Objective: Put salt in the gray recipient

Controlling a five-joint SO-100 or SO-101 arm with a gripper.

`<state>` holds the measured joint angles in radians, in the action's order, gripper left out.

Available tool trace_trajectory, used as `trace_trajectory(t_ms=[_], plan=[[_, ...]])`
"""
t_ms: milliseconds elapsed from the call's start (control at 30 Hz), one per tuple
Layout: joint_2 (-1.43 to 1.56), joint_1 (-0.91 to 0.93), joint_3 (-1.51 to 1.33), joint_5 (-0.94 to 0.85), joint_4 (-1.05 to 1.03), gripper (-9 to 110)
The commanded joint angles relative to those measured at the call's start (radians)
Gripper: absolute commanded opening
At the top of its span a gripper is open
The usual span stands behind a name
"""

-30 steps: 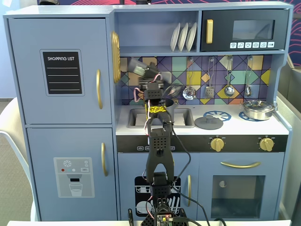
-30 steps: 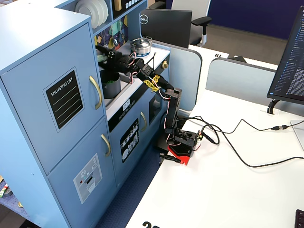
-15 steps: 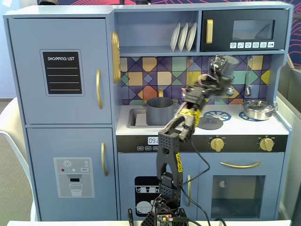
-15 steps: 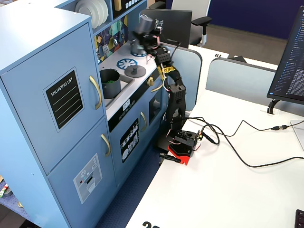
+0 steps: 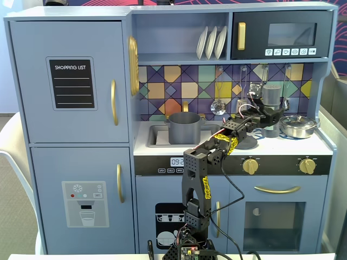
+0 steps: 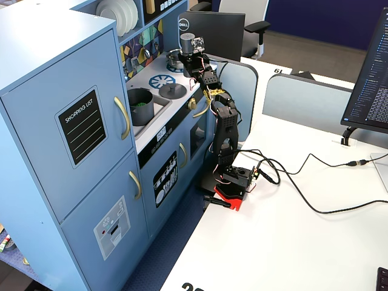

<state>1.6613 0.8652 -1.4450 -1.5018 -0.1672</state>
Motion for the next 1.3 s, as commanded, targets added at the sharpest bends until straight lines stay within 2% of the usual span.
trace_trajectory(t_ms=[0, 967, 1000, 1133, 1200, 1267], plan=[[0.009, 0.018, -0.006, 0.009, 0.078, 0], [-0.057, 0.046, -0.127, -0.014, 0.179, 1], [-0.054, 0.048, -0.13, -0.008, 0.179, 6], [-0.009, 0.067, -0.176, 0.014, 0.178, 43], [0.025, 0.071, -0.21, -0.032, 0.175, 52], [0.066, 0.074, -0.238, -0.072, 0.167, 55]])
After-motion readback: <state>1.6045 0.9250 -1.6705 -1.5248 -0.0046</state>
